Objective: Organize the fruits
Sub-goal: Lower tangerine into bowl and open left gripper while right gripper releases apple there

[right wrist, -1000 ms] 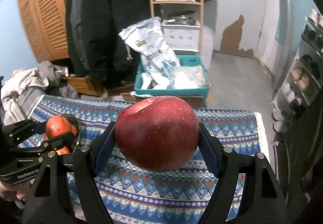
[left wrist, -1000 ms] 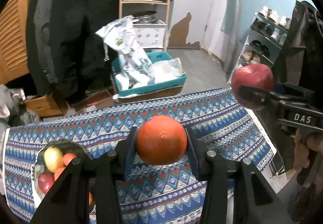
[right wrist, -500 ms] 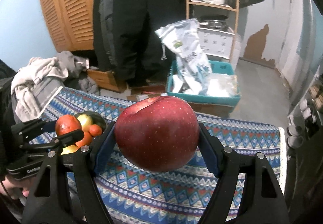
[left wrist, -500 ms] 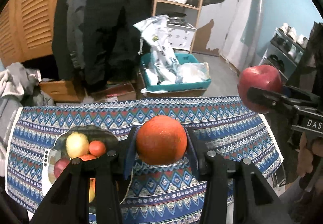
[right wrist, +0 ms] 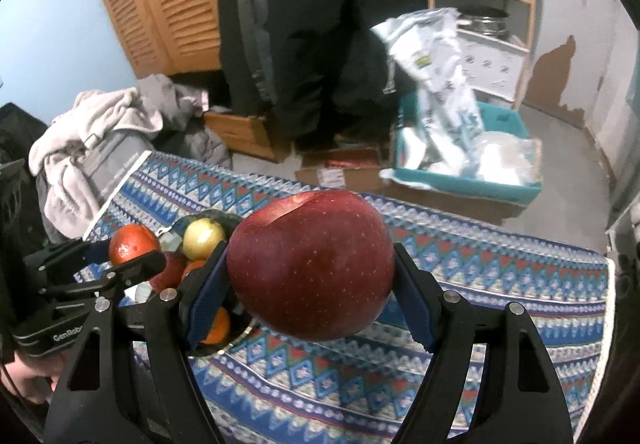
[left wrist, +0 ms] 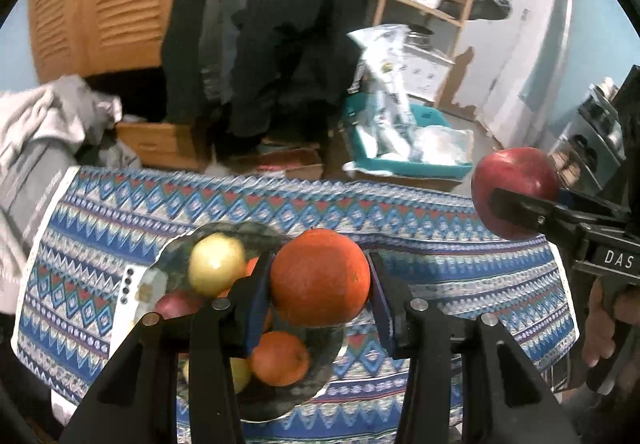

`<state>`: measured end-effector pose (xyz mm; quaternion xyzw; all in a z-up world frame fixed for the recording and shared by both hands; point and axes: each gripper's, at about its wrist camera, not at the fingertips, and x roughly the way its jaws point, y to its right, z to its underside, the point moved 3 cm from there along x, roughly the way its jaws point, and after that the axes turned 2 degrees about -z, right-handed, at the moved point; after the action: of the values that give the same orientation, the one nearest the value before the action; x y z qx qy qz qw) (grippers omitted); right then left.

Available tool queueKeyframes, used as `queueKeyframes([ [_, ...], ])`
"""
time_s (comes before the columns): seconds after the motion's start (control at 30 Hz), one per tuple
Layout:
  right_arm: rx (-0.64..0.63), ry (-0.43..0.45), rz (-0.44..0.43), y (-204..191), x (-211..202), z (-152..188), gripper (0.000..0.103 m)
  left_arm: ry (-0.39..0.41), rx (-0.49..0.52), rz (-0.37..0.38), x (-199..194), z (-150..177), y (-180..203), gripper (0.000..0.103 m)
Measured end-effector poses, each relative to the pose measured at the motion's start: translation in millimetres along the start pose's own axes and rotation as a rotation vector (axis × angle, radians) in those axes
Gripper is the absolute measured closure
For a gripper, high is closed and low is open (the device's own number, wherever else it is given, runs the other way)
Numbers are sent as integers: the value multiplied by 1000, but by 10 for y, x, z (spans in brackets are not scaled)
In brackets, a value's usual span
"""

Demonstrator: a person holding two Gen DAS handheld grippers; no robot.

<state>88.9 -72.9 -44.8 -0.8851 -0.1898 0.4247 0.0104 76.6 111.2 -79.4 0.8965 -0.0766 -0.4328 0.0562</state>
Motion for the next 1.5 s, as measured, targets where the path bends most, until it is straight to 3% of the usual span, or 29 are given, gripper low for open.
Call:
queueKeyframes([
  [0.33, -63, -103, -63, -452, 644, 70, 26, -66, -104, -56, 239, 230, -595, 57],
  [0.57, -86, -184, -90, -617, 1046, 215, 26, -106, -128, -83, 377, 364, -774, 57],
  [1.3, -51, -356, -175, -685, 1664, 567, 25, -202, -138, -124, 686, 574, -826, 57],
  [1.4, -36, -342, -195, -673, 1660, 567, 25, -192, -134, -136, 669, 553, -813, 46],
  [1.5, -16, -307, -205, -654, 1582, 475, 25, -187, -140, -145, 655, 539, -816, 43],
])
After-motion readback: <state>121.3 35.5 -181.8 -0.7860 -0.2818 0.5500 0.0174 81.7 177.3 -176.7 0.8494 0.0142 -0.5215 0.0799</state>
